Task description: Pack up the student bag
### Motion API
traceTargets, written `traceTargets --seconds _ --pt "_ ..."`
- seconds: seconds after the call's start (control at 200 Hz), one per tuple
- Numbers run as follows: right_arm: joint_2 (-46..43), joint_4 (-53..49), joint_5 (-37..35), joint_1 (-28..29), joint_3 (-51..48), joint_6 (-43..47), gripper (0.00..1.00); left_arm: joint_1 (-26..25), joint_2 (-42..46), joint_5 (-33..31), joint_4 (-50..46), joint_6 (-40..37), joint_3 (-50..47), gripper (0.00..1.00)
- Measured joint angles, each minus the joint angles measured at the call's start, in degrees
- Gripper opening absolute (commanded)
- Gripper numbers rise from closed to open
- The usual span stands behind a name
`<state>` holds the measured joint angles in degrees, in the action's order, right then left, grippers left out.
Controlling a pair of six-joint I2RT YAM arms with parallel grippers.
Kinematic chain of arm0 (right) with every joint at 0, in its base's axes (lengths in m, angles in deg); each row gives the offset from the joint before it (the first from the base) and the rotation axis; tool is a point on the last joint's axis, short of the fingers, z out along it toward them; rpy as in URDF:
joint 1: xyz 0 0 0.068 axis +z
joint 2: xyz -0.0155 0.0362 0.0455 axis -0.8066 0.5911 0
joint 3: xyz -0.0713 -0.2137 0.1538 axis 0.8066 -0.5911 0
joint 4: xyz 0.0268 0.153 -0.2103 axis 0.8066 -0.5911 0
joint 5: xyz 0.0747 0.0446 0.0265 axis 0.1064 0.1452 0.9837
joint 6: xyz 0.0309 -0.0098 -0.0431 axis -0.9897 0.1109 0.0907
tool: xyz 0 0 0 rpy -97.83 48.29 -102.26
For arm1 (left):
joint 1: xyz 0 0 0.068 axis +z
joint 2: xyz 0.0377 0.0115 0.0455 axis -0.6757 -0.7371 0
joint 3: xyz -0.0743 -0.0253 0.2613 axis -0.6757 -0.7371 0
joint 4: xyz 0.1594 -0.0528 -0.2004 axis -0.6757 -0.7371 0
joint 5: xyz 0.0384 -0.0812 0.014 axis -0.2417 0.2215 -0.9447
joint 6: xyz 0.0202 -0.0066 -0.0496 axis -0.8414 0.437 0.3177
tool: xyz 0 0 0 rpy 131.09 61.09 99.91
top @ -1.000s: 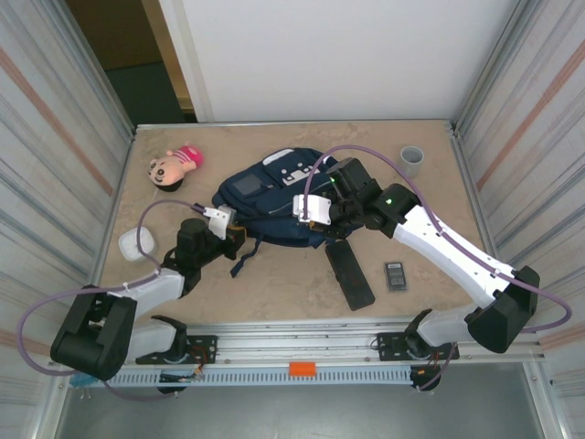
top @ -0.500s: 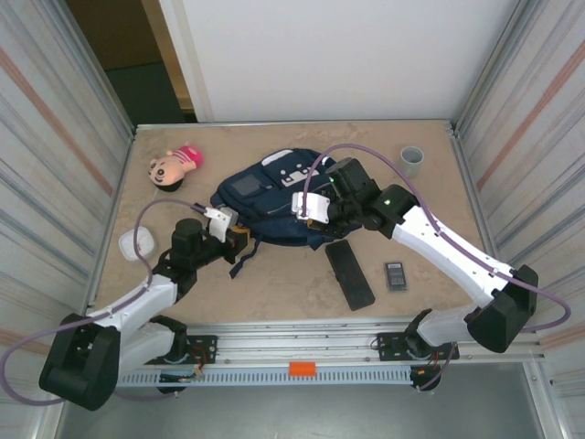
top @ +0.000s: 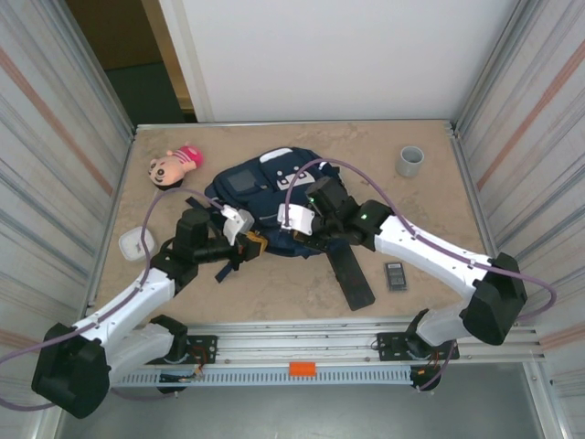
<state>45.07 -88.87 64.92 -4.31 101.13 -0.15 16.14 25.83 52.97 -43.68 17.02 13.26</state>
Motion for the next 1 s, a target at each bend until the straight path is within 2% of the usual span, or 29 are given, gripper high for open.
traceTargets --seconds 0.045,0.065,0.085,0.125,0.241,0.361,0.481,0.606,0.752,0.907,0.997 --pt "0.28 1.31 -0.07 0.26 -0.83 -2.56 0.26 0.0 0.0 -0.98 -1.25 0.07 0.2 0.0" --pt "0.31 1.95 0.0 0.44 -1.2 -3.41 0.41 -0.02 0.0 -1.51 -1.75 0.11 0.22 0.0" --pt "0.31 2.45 0.02 0.44 -1.6 -4.81 0.5 -0.02 0.0 -2.14 -2.21 0.44 0.24 0.0" --pt "0.31 3.45 0.04 0.44 -2.21 -7.5 0.59 -0.26 0.0 -3.3 -3.26 0.87 0.24 0.0" --pt "-0.11 5.73 0.5 0.42 -2.47 -19.91 0.69 -1.14 0.0 -5.55 -6.38 2.03 0.24 0.0" --pt "-3.56 6.49 0.7 -0.22 -4.28 -38.42 0.71 -1.57 0.0 -6.93 -8.59 4.42 0.02 0.0" --pt "-10.71 7.98 1.7 -3.61 -13.09 -60.89 0.72 -1.9 0.04 -9.29 -9.51 8.02 -0.98 0.0" --pt "-14.53 7.93 2.4 -5.66 -22.99 -77.37 0.77 -2.6 0.04 -11.87 -10.88 10.91 -2.25 0.0" --pt "-15.04 10.58 4.48 -7.34 -29.35 -88.98 0.74 -3.8 -0.39 -13.31 -11.45 12.39 -3.13 0.0" --pt "-12.94 14.91 5.16 -8.68 -29.68 -93.13 0.43 -4.94 -1.75 -13.51 -11.17 13.0 -3.69 0.0" --pt "-10.84 17.4 5.38 -8.72 -29.68 -93.74 0.28 -5.95 -2.25 -13.46 -10.82 13.05 -3.76 0.02"
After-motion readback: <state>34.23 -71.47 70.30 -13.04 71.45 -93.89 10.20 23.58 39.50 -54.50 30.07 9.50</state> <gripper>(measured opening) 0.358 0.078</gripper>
